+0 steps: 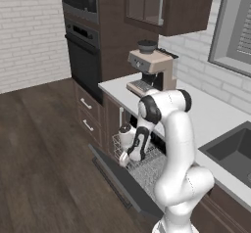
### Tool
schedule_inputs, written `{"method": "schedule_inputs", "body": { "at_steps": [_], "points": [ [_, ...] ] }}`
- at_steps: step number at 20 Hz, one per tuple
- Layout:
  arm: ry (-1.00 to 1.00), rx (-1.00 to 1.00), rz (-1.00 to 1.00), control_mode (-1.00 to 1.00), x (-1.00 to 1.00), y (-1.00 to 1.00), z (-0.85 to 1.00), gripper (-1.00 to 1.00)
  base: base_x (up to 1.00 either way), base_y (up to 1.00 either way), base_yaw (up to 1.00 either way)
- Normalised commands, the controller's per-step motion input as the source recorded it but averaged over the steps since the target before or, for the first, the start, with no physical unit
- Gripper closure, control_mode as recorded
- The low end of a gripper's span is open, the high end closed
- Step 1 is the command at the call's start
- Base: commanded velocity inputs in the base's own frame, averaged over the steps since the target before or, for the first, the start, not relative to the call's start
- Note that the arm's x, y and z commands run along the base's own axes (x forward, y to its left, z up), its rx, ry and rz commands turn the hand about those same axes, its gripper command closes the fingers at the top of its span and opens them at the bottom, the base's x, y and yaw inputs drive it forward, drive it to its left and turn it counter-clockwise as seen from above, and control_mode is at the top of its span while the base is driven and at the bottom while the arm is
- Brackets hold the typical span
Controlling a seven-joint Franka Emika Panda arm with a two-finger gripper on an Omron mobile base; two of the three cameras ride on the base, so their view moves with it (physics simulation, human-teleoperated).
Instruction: Pick up the cup and bowl from the counter, place them in the dishwasher, and close the dishwasher door.
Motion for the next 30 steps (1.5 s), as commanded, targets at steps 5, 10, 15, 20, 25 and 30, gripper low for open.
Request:
{"method": "schedule_inputs", "body": {
  "at_steps": [5, 10, 15, 20, 25, 30],
  "points": [
    [-0.18, 0.03, 0.0, -1.0, -0.16, 0.0, 1.0, -1.0, 0.0, 0.0, 0.0],
    [-0.06, 0.09, -0.11, -1.0, 0.0, 0.0, 1.0, -1.0, 0.0, 0.0, 0.0],
    [0.01, 0.0, -0.22, -1.0, 0.07, 0.0, 1.0, -1.0, 0.0, 0.0, 0.0],
    [-0.03, 0.0, -0.08, -1.0, 0.01, -0.01, 1.0, -1.0, 0.0, 0.0, 0.0],
    [0.01, 0.02, -0.04, -1.0, 0.0, -0.12, 1.0, -1.0, 0.0, 0.0, 0.0],
    [0.08, 0.07, -0.01, -1.0, 0.0, -0.01, 1.0, -1.0, 0.0, 0.0, 0.0]
  ]
}}
